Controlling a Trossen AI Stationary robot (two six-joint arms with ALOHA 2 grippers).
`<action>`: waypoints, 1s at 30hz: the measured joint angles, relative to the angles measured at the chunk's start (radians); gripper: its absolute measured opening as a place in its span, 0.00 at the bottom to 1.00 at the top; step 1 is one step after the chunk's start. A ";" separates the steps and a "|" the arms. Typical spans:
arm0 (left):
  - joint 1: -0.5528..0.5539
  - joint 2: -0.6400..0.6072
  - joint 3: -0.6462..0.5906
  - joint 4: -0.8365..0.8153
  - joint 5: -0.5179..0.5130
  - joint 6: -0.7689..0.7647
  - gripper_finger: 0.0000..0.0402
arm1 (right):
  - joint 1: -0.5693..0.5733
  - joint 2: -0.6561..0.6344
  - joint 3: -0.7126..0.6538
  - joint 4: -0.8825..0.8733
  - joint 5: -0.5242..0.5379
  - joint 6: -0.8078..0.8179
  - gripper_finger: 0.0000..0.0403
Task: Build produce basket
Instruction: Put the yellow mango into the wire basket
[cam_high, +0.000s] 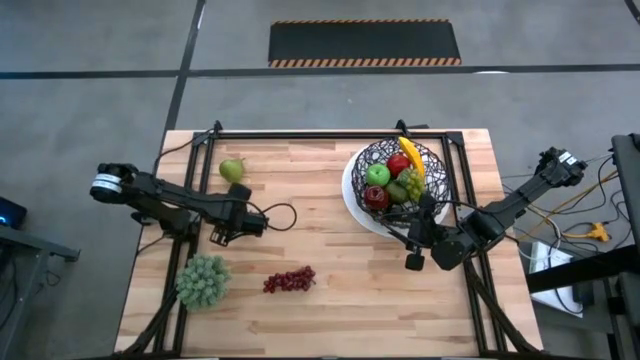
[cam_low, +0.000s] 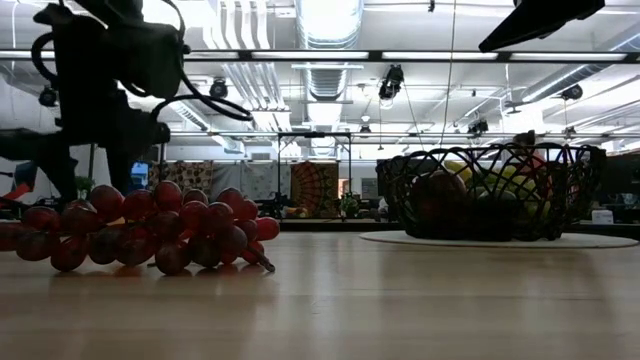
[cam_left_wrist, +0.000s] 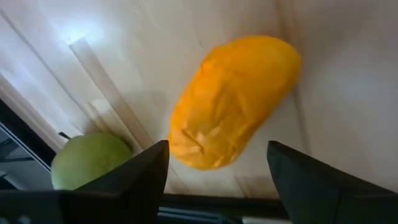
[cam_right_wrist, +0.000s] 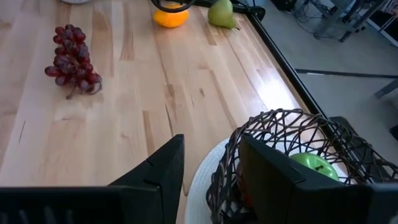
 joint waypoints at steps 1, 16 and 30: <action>0.000 0.000 -0.007 0.016 -0.007 0.001 0.63 | 0.000 0.000 0.000 0.000 0.000 -0.002 0.36; 0.003 0.098 -0.040 0.098 0.004 0.030 0.63 | 0.000 0.000 0.000 0.001 0.000 -0.005 0.35; 0.003 0.147 -0.028 0.103 -0.031 0.025 0.43 | 0.000 0.000 -0.004 0.000 0.000 -0.004 0.35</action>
